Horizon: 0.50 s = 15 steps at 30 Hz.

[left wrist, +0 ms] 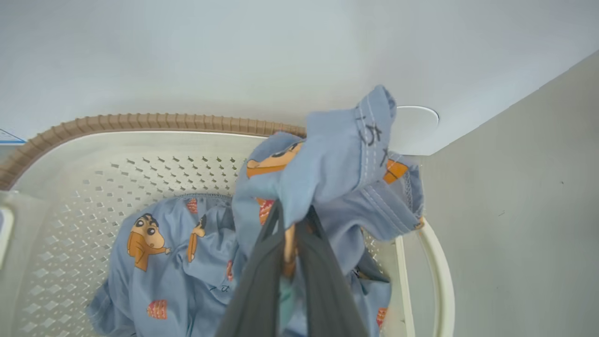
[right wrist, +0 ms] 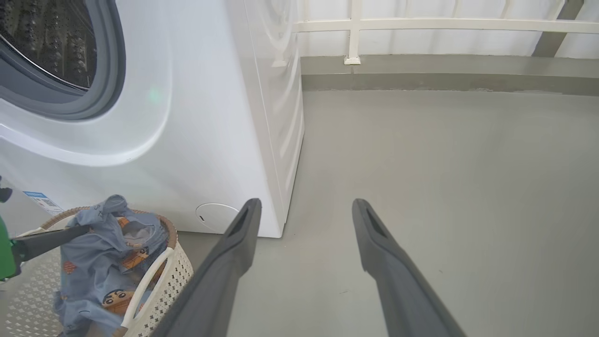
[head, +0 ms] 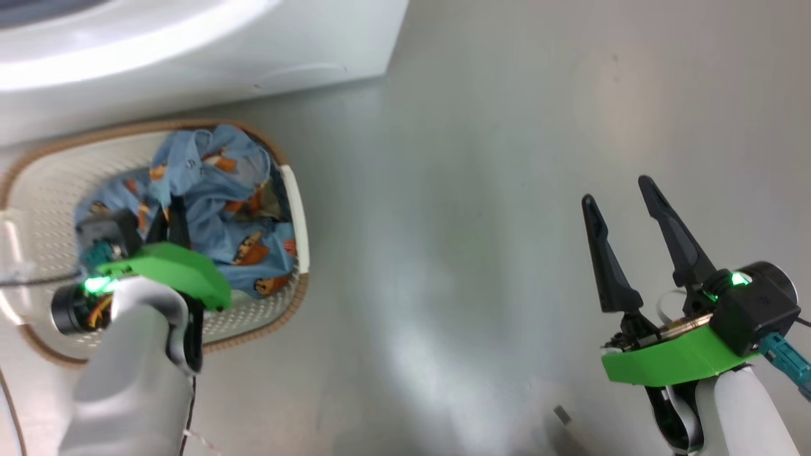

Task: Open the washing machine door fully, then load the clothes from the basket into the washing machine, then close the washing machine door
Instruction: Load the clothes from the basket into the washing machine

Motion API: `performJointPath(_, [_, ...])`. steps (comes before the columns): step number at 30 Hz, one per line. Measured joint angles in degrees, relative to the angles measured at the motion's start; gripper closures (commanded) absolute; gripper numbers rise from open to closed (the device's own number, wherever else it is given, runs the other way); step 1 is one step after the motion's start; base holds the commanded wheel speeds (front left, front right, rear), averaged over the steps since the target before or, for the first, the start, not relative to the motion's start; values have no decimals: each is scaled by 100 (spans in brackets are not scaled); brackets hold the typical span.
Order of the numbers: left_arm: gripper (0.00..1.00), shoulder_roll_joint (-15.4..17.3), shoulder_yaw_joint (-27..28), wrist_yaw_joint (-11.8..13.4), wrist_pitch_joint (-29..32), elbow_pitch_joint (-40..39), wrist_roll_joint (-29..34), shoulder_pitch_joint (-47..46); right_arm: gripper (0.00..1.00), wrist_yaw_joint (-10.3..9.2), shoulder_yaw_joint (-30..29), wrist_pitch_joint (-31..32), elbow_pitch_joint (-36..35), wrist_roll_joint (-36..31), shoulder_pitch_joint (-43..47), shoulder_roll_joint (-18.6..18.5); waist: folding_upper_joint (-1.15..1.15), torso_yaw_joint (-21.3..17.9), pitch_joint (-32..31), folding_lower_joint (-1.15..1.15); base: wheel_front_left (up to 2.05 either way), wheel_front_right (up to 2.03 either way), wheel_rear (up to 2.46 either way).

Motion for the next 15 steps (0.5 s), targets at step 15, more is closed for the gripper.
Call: performJointPath(15, [100, -129, 461, 140, -1, -2476, 998, 1777, 0, 0, -134, 255, 328, -135, 499, -90, 0, 486, -1312, 0, 0, 0, 0])
